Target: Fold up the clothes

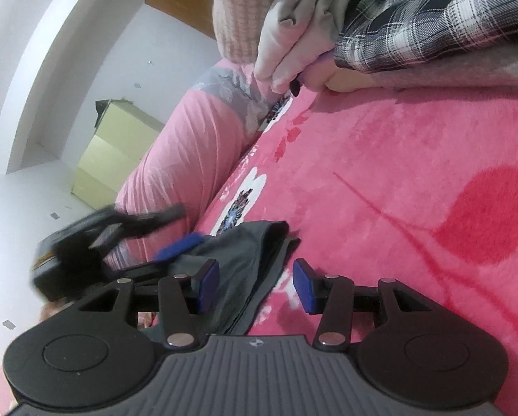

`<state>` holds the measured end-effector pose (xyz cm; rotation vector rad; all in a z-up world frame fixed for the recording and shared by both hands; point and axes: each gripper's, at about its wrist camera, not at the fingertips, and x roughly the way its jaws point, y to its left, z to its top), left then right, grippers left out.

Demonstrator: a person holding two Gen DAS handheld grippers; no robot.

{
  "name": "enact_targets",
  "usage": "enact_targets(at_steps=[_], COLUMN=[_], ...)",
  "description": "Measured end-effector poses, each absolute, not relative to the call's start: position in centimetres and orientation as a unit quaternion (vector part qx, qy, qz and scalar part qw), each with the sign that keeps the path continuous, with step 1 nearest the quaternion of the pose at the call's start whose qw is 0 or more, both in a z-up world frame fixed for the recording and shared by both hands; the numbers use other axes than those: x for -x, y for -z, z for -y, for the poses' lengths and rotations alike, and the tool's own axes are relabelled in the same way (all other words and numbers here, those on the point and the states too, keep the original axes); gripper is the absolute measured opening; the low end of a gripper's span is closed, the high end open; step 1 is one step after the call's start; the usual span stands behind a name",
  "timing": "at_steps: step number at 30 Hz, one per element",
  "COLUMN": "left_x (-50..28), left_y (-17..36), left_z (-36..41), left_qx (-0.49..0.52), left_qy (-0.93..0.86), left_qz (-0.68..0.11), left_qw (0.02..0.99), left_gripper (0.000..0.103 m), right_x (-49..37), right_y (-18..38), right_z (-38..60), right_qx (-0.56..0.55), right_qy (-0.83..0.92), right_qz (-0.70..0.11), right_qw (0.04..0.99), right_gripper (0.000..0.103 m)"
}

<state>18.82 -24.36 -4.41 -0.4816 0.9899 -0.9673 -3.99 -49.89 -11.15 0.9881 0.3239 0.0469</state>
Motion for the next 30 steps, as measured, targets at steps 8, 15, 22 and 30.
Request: enact_targets(at_steps=[8, 15, 22, 30], left_x=[-9.8, -5.2, -5.0, -7.2], left_y=[1.1, 4.4, 6.9, 8.9], left_z=[10.3, 6.0, 5.4, 6.1], left_qx=[0.216, 0.24, 0.275, 0.296], left_qy=[0.395, 0.354, 0.332, 0.291], left_qz=[-0.388, -0.405, -0.422, -0.448], left_qw=[0.804, 0.808, 0.798, 0.791], left_gripper=[0.045, 0.045, 0.044, 0.044], right_x=[3.5, 1.7, -0.6, -3.0], right_y=[10.8, 8.8, 7.9, 9.5], right_z=[50.3, 50.9, 51.7, 52.6], right_qx=[-0.482, -0.457, -0.426, -0.434], right_qy=[-0.031, -0.016, 0.022, 0.015], right_qz=[-0.172, -0.197, -0.224, -0.259], right_qw=[0.858, 0.868, 0.876, 0.863], right_gripper=[0.05, 0.05, 0.05, 0.05])
